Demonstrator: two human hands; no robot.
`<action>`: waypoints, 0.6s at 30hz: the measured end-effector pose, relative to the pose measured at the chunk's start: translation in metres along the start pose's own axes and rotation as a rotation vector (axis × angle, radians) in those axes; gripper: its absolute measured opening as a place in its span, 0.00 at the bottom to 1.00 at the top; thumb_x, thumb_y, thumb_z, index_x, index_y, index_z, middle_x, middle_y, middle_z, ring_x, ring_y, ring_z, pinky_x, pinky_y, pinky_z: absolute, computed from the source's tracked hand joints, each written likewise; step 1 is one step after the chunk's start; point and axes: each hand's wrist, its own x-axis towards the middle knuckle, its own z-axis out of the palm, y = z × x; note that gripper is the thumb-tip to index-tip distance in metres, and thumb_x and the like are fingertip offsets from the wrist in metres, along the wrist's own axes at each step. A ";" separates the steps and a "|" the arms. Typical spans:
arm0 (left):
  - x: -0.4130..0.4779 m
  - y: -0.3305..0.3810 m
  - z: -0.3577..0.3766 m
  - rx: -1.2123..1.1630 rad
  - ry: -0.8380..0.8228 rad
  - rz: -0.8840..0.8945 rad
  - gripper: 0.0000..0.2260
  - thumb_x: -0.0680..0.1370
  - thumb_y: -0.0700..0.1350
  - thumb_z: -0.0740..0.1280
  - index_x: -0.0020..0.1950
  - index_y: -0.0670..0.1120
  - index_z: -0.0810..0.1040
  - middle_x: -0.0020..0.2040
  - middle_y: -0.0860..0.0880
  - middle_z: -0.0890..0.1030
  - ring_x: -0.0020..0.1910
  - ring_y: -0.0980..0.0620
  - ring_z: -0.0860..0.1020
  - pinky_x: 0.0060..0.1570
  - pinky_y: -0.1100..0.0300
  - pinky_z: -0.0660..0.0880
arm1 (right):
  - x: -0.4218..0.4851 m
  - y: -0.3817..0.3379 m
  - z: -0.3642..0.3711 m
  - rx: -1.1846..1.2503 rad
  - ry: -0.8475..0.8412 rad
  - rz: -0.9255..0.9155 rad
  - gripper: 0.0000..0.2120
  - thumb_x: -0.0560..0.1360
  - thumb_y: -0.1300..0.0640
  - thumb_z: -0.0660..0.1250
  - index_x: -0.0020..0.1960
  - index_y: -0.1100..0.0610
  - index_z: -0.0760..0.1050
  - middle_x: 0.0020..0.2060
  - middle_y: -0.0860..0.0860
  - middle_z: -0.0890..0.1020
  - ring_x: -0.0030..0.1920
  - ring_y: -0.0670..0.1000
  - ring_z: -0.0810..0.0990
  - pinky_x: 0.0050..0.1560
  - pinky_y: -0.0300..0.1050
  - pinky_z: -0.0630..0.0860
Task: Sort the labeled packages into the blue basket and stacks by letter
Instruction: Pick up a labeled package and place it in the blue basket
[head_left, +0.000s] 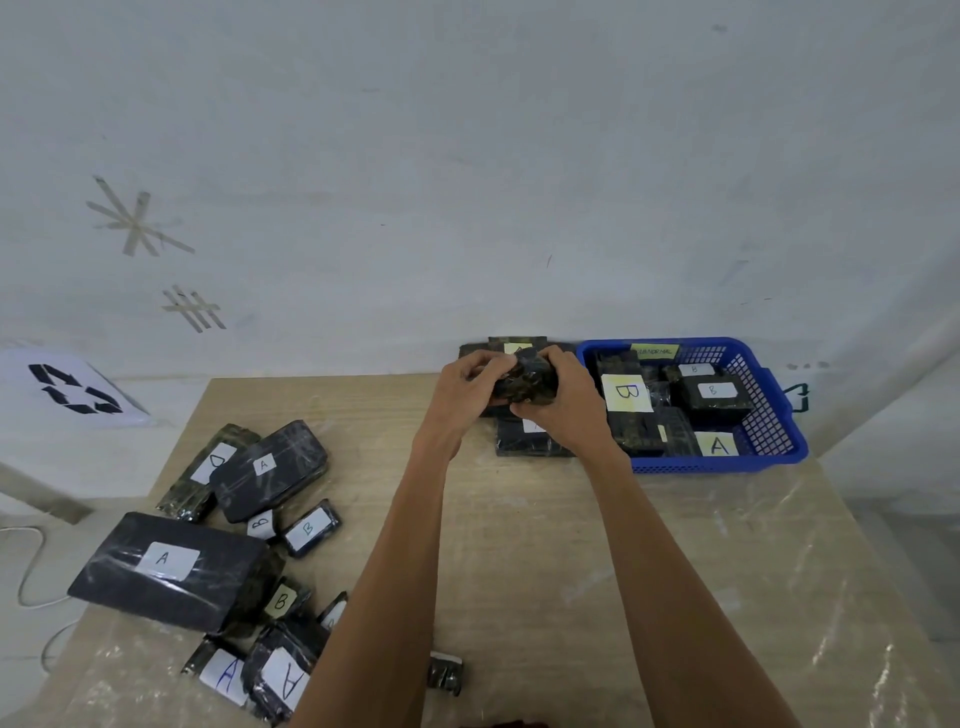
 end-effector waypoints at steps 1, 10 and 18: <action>0.000 -0.001 0.000 0.027 0.003 -0.010 0.13 0.78 0.54 0.72 0.54 0.46 0.84 0.50 0.47 0.85 0.53 0.51 0.83 0.51 0.59 0.82 | 0.000 0.000 0.000 -0.022 0.001 0.000 0.28 0.65 0.52 0.81 0.60 0.52 0.72 0.53 0.49 0.76 0.56 0.55 0.75 0.51 0.57 0.79; 0.005 -0.012 -0.007 -0.088 0.134 -0.080 0.14 0.73 0.52 0.77 0.49 0.43 0.84 0.48 0.43 0.85 0.48 0.49 0.83 0.54 0.53 0.82 | -0.005 -0.005 -0.012 0.400 -0.058 0.028 0.26 0.66 0.51 0.82 0.60 0.51 0.77 0.54 0.48 0.81 0.56 0.49 0.80 0.56 0.47 0.79; 0.003 -0.018 -0.013 -0.256 0.102 -0.065 0.14 0.79 0.47 0.69 0.56 0.37 0.81 0.46 0.47 0.84 0.48 0.52 0.82 0.54 0.54 0.81 | -0.002 -0.023 -0.026 0.727 -0.276 0.334 0.19 0.85 0.42 0.53 0.71 0.47 0.71 0.65 0.52 0.77 0.63 0.54 0.78 0.49 0.48 0.82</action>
